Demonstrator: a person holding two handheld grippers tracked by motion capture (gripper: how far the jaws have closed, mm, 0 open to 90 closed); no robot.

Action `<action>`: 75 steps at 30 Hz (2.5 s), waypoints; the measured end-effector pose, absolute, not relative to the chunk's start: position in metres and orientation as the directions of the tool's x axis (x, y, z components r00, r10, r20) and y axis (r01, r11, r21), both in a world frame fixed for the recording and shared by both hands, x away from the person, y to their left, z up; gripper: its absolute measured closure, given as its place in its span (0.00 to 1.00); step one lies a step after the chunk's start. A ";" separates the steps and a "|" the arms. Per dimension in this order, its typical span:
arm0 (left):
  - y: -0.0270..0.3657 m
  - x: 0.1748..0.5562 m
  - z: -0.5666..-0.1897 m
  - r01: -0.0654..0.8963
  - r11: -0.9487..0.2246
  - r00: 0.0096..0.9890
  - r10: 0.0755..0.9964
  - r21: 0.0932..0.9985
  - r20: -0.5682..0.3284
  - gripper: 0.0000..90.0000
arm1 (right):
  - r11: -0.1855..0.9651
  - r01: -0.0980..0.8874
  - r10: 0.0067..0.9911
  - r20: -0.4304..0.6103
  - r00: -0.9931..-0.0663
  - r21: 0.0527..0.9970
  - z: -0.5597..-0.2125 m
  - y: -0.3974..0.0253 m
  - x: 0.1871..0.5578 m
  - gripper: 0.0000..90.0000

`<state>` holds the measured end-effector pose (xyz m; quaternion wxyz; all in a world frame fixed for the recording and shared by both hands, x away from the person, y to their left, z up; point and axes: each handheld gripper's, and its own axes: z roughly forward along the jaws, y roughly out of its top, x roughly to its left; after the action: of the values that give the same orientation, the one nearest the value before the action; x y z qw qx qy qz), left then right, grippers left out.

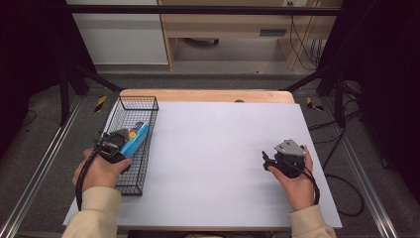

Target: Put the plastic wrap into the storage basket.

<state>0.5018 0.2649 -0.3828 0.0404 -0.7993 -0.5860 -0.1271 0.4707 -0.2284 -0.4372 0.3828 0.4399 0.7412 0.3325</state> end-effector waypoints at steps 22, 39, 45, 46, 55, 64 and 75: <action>0.258 0.500 -0.387 0.931 -0.361 0.322 0.883 0.058 0.341 0.35 | 0.405 0.400 0.900 -0.282 -0.332 0.822 -0.438 -0.227 0.470 0.19; 0.236 0.479 -0.344 0.810 -0.461 0.309 0.861 0.362 0.404 0.06 | 0.403 0.394 0.903 -0.287 -0.321 0.826 -0.437 -0.228 0.468 0.17; 0.205 0.471 -0.324 0.645 -0.549 0.388 0.835 0.531 0.391 0.04 | 0.391 0.388 0.910 -0.286 -0.302 0.835 -0.437 -0.232 0.466 0.13; 0.200 0.471 -0.322 0.621 -0.553 0.400 0.833 0.555 0.382 0.04 | 0.385 0.388 0.912 -0.282 -0.297 0.837 -0.437 -0.233 0.466 0.12; 0.154 0.482 -0.326 0.444 -0.615 0.564 0.757 0.652 0.331 0.06 | 0.335 0.386 0.936 -0.256 -0.242 0.859 -0.436 -0.245 0.459 0.06; 0.124 0.488 -0.336 0.346 -0.630 0.664 0.688 0.695 0.293 0.06 | 0.302 0.402 0.949 -0.232 -0.214 0.864 -0.441 -0.248 0.447 0.06; 0.088 0.488 -0.358 0.258 -0.675 0.744 0.595 0.691 0.303 0.06 | 0.252 0.416 0.965 -0.196 -0.173 0.874 -0.443 -0.257 0.427 0.04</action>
<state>0.4875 0.0879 -0.3580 -0.3213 -0.8769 -0.2433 -0.2620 0.4268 -0.2566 -0.4430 0.3979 0.5049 0.6839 0.3451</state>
